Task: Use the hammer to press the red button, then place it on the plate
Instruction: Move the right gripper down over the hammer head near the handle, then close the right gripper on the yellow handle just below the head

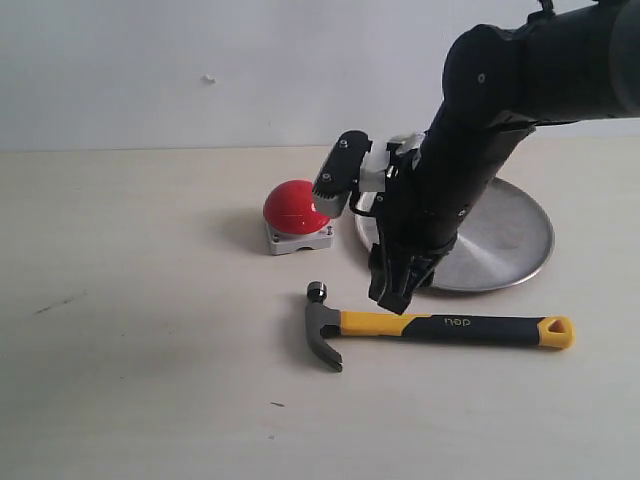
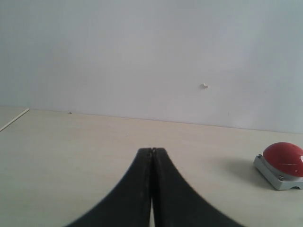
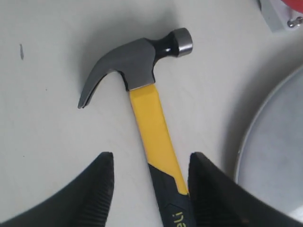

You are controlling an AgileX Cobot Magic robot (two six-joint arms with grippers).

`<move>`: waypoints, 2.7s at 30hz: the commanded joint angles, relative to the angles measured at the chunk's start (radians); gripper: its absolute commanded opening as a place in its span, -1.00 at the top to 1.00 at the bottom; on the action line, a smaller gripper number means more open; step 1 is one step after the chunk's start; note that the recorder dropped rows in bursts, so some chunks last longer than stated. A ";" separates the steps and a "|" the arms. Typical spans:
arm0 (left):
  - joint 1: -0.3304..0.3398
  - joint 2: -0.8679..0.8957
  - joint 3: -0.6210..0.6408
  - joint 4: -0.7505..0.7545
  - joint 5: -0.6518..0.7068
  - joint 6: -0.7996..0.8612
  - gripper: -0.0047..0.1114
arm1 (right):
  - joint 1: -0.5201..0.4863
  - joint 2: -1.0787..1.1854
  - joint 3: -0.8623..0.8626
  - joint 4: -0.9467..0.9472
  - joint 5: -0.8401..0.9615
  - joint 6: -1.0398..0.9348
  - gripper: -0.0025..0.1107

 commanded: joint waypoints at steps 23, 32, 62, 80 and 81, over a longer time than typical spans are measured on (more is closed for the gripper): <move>0.001 -0.005 -0.002 -0.004 -0.013 0.001 0.92 | 0.093 0.178 -0.007 -0.104 -0.161 -0.267 0.00; 0.001 -0.005 -0.002 -0.004 -0.013 0.001 0.92 | 0.093 0.197 -0.007 -0.104 -0.208 -0.263 0.00; 0.001 -0.005 -0.002 -0.004 -0.013 0.001 0.92 | 0.083 0.191 -0.081 -0.183 0.052 -0.111 0.00; 0.001 -0.005 -0.002 -0.004 -0.013 0.001 0.92 | 0.083 0.222 -0.120 -0.110 -0.017 -0.093 0.00; 0.001 -0.005 -0.002 -0.004 -0.013 0.001 0.92 | 0.083 0.224 -0.120 -0.108 -0.017 -0.084 0.00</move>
